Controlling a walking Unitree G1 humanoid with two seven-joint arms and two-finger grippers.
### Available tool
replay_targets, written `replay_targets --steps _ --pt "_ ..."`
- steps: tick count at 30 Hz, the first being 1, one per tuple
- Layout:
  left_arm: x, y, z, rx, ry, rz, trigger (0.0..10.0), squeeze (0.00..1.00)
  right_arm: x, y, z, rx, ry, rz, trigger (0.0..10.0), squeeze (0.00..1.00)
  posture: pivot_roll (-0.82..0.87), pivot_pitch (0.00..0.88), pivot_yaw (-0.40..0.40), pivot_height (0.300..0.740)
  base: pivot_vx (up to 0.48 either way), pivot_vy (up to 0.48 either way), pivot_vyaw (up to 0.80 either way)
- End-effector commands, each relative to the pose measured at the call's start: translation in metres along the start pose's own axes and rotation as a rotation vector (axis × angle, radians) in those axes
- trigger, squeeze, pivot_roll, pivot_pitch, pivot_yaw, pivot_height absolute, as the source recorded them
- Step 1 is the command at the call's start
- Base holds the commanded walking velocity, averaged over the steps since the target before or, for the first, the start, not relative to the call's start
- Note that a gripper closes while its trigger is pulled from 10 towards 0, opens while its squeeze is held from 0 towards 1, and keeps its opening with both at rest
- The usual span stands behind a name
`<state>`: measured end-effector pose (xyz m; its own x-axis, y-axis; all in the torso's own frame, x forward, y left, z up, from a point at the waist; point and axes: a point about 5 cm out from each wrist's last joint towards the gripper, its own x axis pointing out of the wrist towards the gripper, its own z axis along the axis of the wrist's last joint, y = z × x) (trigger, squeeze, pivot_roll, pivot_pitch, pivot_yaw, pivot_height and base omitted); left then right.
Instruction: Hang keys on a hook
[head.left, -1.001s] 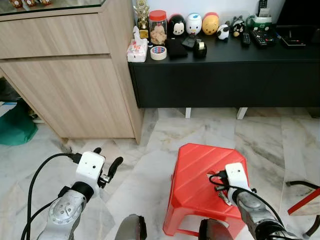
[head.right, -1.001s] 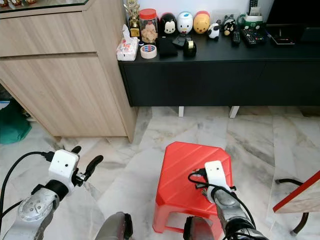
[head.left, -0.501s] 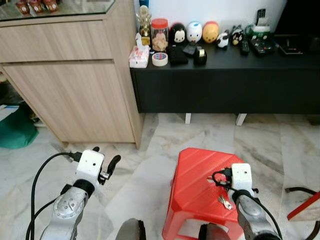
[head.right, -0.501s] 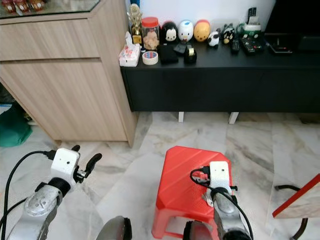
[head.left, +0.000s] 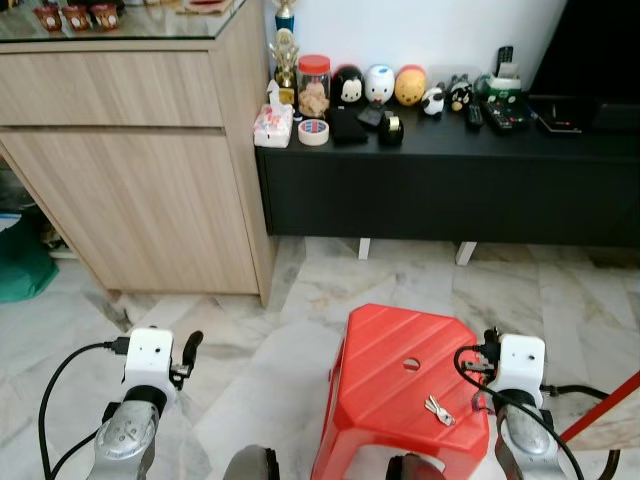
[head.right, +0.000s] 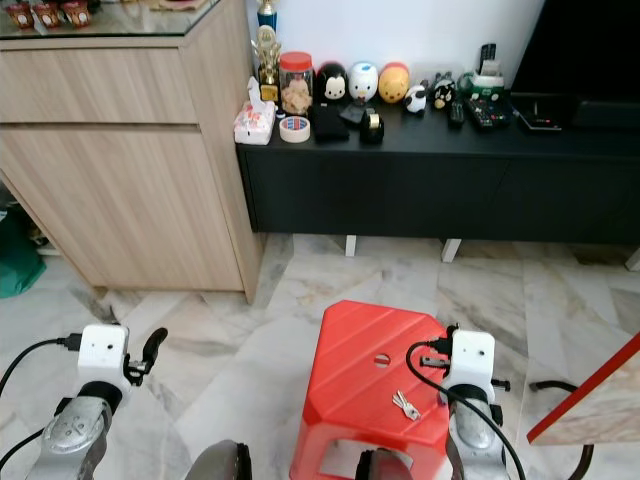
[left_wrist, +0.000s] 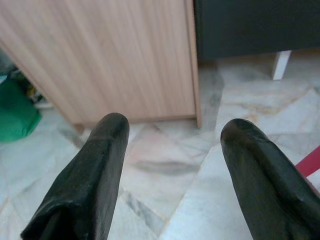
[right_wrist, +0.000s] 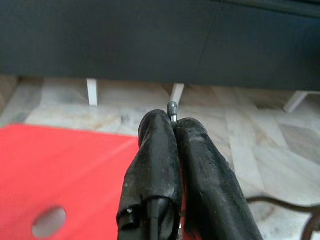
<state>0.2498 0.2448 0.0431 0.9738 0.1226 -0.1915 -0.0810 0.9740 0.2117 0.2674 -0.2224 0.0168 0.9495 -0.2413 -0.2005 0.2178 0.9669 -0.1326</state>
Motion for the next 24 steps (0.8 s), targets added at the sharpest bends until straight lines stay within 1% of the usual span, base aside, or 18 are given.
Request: replay_targets --steps 1,3,4,6,8,9,12,14,24 --pt "-0.001 0.002 -0.011 -0.03 0.031 0.025 10.0 0.0 0.006 0.002 0.008 0.024 -0.016 -0.002 10.0 0.0 0.07 0.0 -0.033 0.638 0.0 0.0 0.0" --pt "-0.001 0.001 -0.014 -0.026 0.041 0.026 10.0 0.0 0.007 0.002 0.008 0.023 -0.014 -0.005 10.0 0.0 0.07 0.0 -0.033 0.638 0.0 0.0 0.0" --pt "-0.004 0.003 -0.025 -0.036 0.085 0.038 10.0 0.0 0.009 0.004 0.008 0.054 -0.002 -0.015 10.0 0.0 0.06 0.0 -0.028 0.638 0.0 0.0 0.0" --pt "-0.008 0.004 -0.039 -0.066 0.131 0.057 10.0 0.0 0.01 0.005 0.009 0.06 0.005 -0.019 10.0 0.0 0.06 0.0 -0.027 0.638 0.0 0.0 0.0" --pt "-0.012 0.005 -0.049 -0.07 0.169 0.066 10.0 0.0 0.01 0.007 0.009 0.075 -0.001 -0.01 10.0 0.0 0.06 0.0 -0.026 0.638 0.0 0.0 0.0" --pt "-0.017 0.005 -0.058 -0.069 0.208 0.072 10.0 0.0 0.01 0.009 0.01 0.079 -0.003 0.0 10.0 0.0 0.06 0.0 -0.024 0.638 0.0 0.0 0.0" --pt "-0.022 0.005 -0.067 -0.079 0.239 0.076 10.0 0.0 0.01 0.013 0.01 0.088 -0.004 0.017 10.0 0.0 0.05 0.0 -0.022 0.651 0.0 0.0 0.0" --pt "-0.024 0.004 -0.07 -0.079 0.244 0.072 10.0 0.0 0.01 0.015 0.011 0.1 -0.006 0.034 10.0 0.0 0.05 0.0 -0.021 0.666 0.0 0.0 0.0" --pt "-0.019 0.002 -0.072 -0.076 0.242 0.056 10.0 0.0 0.011 0.019 0.012 0.119 -0.005 0.056 10.0 0.0 0.05 0.0 -0.018 0.726 0.0 0.0 0.0"
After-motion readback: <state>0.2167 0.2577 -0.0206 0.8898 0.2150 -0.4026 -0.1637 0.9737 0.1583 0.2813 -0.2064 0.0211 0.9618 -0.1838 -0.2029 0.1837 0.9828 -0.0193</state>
